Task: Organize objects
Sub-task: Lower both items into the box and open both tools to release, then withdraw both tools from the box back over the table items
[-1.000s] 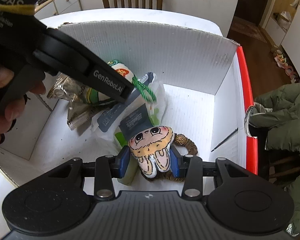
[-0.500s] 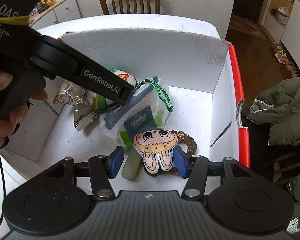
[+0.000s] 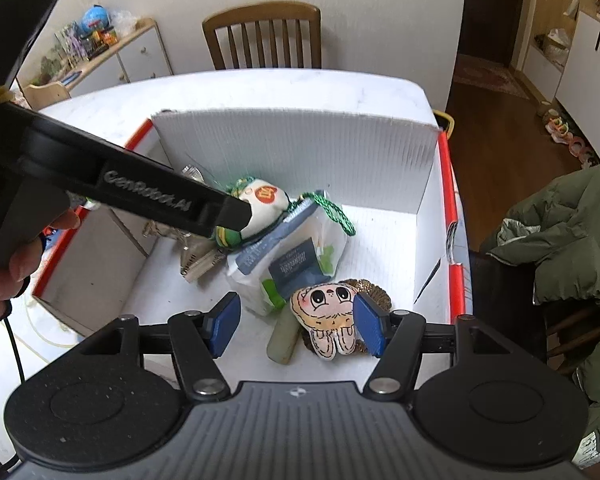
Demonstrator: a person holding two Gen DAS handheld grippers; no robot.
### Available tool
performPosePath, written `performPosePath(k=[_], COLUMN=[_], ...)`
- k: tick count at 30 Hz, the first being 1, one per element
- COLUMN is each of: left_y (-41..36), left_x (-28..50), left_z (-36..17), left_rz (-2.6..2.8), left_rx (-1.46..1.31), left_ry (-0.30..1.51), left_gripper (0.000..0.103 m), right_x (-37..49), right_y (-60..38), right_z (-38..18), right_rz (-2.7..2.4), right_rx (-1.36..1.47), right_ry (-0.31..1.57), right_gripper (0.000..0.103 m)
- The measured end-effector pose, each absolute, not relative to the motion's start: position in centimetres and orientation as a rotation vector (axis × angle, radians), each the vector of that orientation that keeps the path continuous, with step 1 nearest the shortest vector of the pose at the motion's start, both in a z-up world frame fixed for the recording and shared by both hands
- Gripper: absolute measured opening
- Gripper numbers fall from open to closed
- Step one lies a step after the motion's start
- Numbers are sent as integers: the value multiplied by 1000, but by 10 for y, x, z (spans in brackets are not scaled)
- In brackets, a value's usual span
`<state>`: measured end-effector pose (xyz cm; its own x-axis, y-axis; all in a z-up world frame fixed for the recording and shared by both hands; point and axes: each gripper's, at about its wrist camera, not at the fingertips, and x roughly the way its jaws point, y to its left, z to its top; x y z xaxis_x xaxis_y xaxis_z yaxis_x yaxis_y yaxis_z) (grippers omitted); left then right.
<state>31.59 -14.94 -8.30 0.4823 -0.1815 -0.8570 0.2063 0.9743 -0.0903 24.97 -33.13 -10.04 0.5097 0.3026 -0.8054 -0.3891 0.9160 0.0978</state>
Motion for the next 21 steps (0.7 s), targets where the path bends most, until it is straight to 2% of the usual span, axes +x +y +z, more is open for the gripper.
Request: performPosePath(k=[13, 21], left_y=[-130, -105], left_x=[260, 225], left_z=[-36, -19], left_rz=[-260, -256], left_rx=[7, 5], left_ry=[910, 840], left_gripper=[89, 94], right_x=[226, 206], right_y=[-332, -319], right_z=[-71, -54], right_rz=[421, 422], right_rx=[-68, -47], right_ry=[889, 848], right_gripper=[68, 77])
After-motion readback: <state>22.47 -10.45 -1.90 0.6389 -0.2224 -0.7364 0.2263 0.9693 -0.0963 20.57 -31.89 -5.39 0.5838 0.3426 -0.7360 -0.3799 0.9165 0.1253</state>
